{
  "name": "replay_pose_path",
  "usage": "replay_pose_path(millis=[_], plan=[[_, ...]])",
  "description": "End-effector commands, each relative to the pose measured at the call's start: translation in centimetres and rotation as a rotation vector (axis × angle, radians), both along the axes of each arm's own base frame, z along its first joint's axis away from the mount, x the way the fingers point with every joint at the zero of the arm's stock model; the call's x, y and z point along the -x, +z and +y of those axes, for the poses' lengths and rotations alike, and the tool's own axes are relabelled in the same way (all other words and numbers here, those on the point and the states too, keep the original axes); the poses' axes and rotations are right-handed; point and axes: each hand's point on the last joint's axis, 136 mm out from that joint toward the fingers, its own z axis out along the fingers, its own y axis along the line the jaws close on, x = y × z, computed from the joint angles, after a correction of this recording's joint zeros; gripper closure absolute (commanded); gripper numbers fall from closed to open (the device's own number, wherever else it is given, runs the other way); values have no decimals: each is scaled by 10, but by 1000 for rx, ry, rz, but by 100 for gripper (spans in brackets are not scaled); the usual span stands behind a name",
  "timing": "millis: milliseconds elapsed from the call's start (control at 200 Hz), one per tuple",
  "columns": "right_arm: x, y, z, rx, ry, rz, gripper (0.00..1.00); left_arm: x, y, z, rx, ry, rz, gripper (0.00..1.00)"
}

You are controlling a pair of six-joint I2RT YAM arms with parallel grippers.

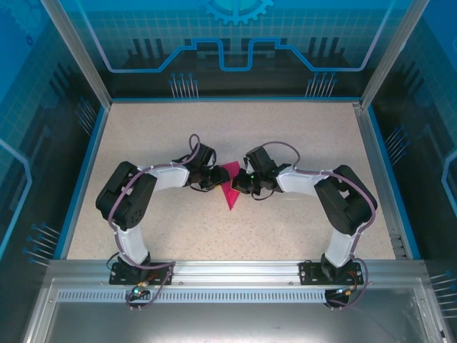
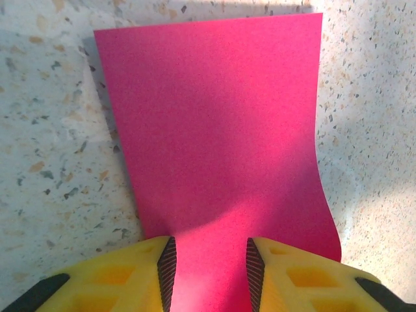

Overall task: Fold a paper plane with a square sheet of paper (pick it up from the middle)
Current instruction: Third fold the triangle at the center of the table.

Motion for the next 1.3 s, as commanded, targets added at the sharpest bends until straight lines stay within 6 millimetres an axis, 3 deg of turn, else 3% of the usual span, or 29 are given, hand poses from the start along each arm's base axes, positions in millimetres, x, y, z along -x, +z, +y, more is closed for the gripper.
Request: replay_pose_path(millis=[0,130,310,525,1296], plan=[[-3,2,12,-6,18,-22,97,-8,26,-1,39,9,-54,61],[-2,-3,13,0,27,-14,97,-14,41,5,39,31,-98,61],[-4,-9,15,-4,19,-23,97,-18,18,15,16,66,-50,61],[-8,-10,15,-15,5,-52,97,-15,5,5,43,44,-6,66],[-4,-24,19,-1,43,-27,96,-11,-3,2,35,8,24,66]])
